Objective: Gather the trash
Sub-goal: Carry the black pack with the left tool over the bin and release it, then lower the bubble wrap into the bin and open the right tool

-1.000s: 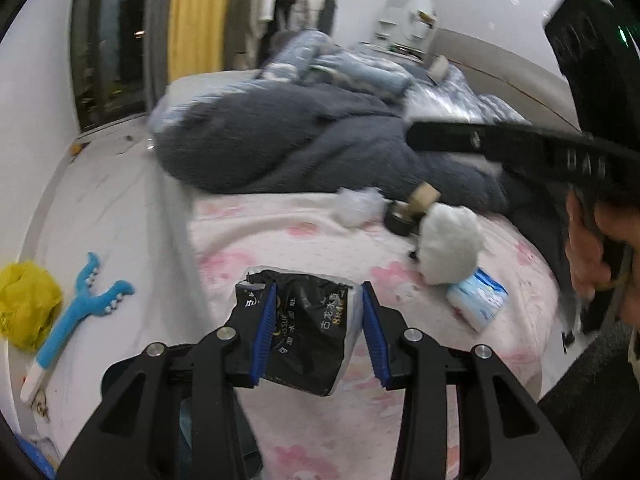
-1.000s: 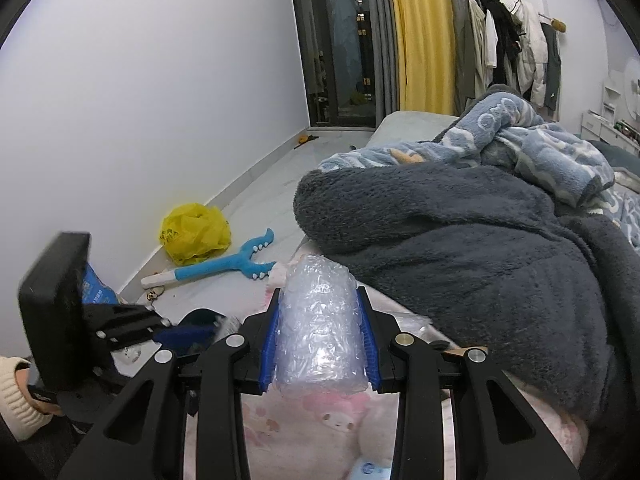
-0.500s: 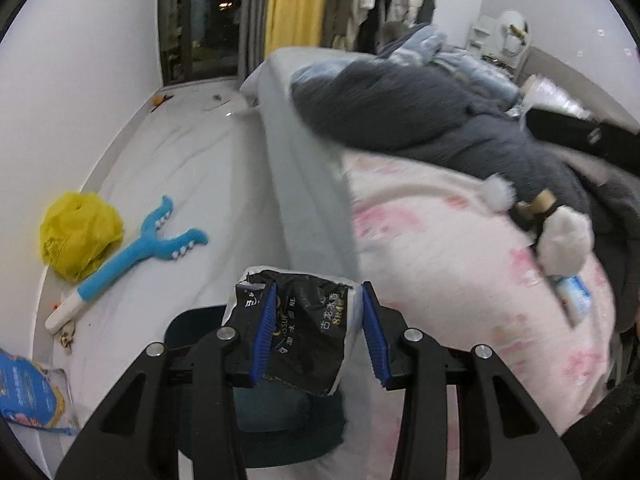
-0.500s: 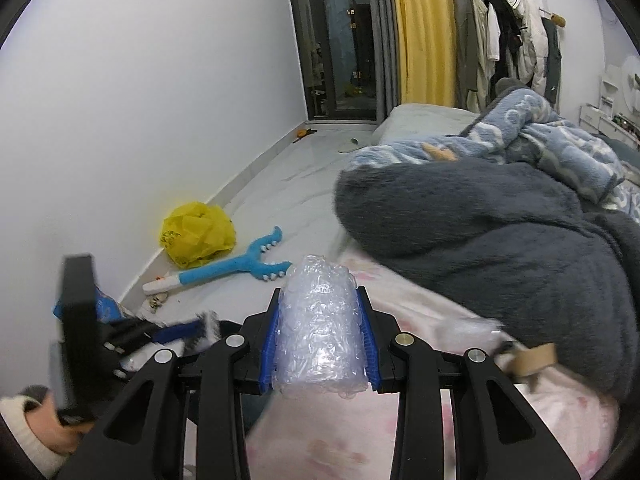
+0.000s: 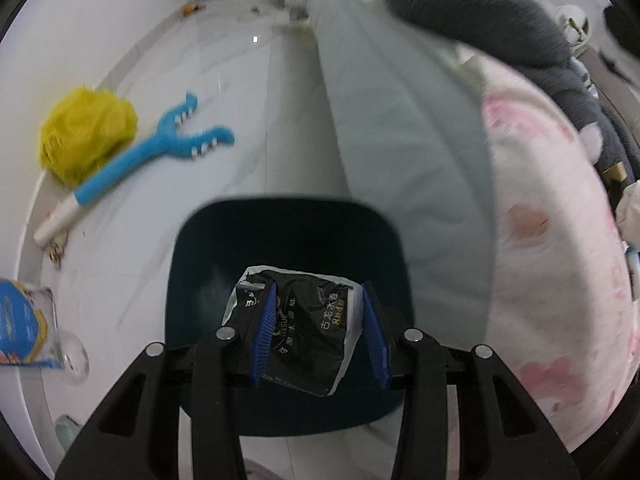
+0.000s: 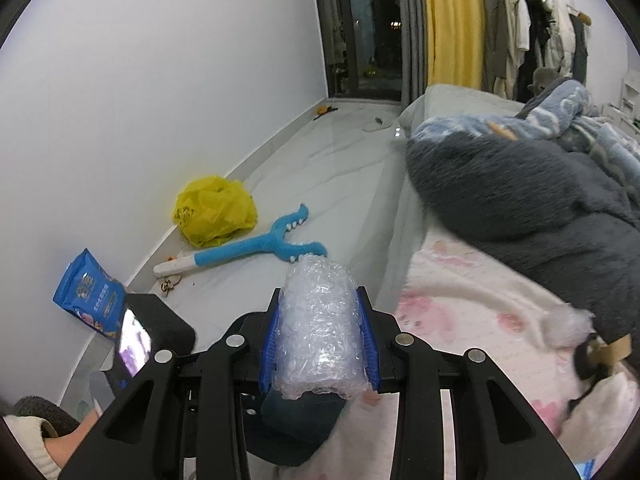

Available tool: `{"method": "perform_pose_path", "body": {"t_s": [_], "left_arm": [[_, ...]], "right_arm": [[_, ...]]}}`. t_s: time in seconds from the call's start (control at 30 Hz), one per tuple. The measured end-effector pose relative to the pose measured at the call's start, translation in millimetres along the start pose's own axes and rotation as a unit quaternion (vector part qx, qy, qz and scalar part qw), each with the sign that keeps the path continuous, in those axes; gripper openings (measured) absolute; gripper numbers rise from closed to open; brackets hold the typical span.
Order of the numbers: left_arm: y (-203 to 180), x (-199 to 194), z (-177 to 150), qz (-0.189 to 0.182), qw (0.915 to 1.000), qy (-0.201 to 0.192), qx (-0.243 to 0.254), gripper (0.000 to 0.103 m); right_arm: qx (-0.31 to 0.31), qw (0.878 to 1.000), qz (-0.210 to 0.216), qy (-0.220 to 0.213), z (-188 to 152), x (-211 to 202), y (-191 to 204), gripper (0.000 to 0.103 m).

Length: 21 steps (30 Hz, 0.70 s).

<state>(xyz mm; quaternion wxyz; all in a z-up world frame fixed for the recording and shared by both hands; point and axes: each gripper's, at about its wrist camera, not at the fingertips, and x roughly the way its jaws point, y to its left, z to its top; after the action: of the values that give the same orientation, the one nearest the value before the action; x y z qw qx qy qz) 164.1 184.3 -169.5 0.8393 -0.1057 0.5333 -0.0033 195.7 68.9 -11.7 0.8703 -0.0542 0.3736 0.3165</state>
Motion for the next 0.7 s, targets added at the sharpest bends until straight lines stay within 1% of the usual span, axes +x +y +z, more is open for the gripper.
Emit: {"method": "perform_pose_path", "body": {"t_s": [0.13,0.2,0.33,0.37,0.4,0.43,0.5,0.7], "left_arm": [[12.6,12.4,-7.6,-0.009,0.9994,0.031,-0.015,0.044],[20.7,19.2,-12.4,-0.015,0.9981,0.053,-0.029,0.045],[32.1,27.6,-19.5,-0.018,0.9957,0.079,-0.045,0.046],[35.0,28.6,-21.5,-0.019,0.9951,0.083,-0.049,0.046],[37.5,28.5,-23.3,-0.019,0.9947,0.086,-0.053,0.048],[39.7,28.8,-24.2,-0.019,0.9944,0.088,-0.055,0.050],[43.2,25.7,-25.7,-0.022,0.9942,0.087,-0.059,0.060],[60.6,12.4,-21.3,-0.024,0.9944,0.073,-0.073,0.067]], "right_arm": [[0.002,1.000,0.009,0.011,-1.2,14.5,11.5,0.035],[0.000,1.000,0.010,0.022,-3.1,25.1,16.8,0.035],[0.005,0.999,0.019,0.050,-7.9,46.8,21.7,0.035],[0.005,0.999,0.019,0.050,-7.9,46.8,21.7,0.035],[0.008,0.998,0.023,0.065,-11.4,59.2,23.9,0.035],[0.008,0.998,0.023,0.065,-11.4,59.2,23.9,0.035],[0.017,0.996,0.032,0.083,-15.5,71.9,25.5,0.035],[0.020,0.992,0.037,0.121,-26.9,106.0,35.6,0.035]]}}
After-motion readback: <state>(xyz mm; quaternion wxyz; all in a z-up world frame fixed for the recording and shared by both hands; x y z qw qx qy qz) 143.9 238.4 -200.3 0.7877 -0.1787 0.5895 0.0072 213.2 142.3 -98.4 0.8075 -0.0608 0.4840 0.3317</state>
